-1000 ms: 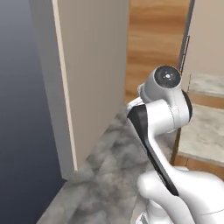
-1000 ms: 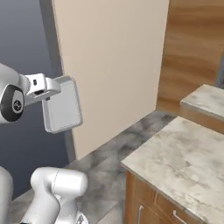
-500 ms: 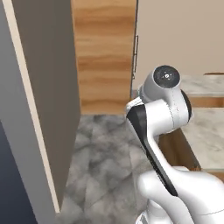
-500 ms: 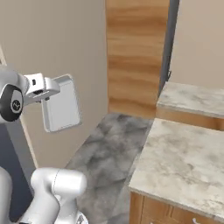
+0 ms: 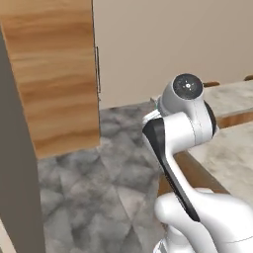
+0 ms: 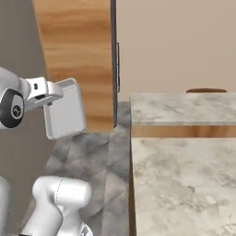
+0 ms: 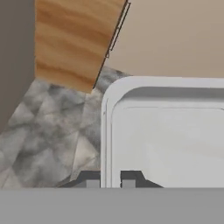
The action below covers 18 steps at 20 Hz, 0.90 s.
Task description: Retrieve the tupperware and aluminum foil from the cabinet and place them on the dining counter near the plate with carrot and cucumber to prepare for storing leftovers.
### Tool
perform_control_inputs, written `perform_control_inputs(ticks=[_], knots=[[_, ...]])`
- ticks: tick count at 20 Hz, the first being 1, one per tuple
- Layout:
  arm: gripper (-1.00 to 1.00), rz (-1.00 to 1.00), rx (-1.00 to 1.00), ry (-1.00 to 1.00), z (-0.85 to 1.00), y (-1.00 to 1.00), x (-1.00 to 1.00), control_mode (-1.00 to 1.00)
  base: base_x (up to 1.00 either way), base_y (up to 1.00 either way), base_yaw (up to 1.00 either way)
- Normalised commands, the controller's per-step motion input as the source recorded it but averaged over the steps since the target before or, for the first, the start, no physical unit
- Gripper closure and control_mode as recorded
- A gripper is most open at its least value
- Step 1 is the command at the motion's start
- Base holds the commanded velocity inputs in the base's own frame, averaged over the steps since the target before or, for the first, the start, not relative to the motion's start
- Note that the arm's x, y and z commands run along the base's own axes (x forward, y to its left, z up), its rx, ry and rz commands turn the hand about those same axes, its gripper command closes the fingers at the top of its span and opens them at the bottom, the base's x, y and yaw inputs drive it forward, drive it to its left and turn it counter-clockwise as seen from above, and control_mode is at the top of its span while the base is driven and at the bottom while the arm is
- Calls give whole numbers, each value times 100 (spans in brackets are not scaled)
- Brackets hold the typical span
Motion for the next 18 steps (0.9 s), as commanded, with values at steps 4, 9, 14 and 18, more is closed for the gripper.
perform_control_inputs(ticks=[4, 9, 14, 18], knots=[[100, 0, 0, 0, 0, 0, 0, 100, 99, 44, -58], [100, 0, 0, 0, 0, 0, 0, 100, 100, 60, -53], [100, 0, 0, 0, 0, 0, 0, 100, 83, 86, -48], [100, 0, 0, 0, 0, 0, 0, 100, 44, 97, -45]])
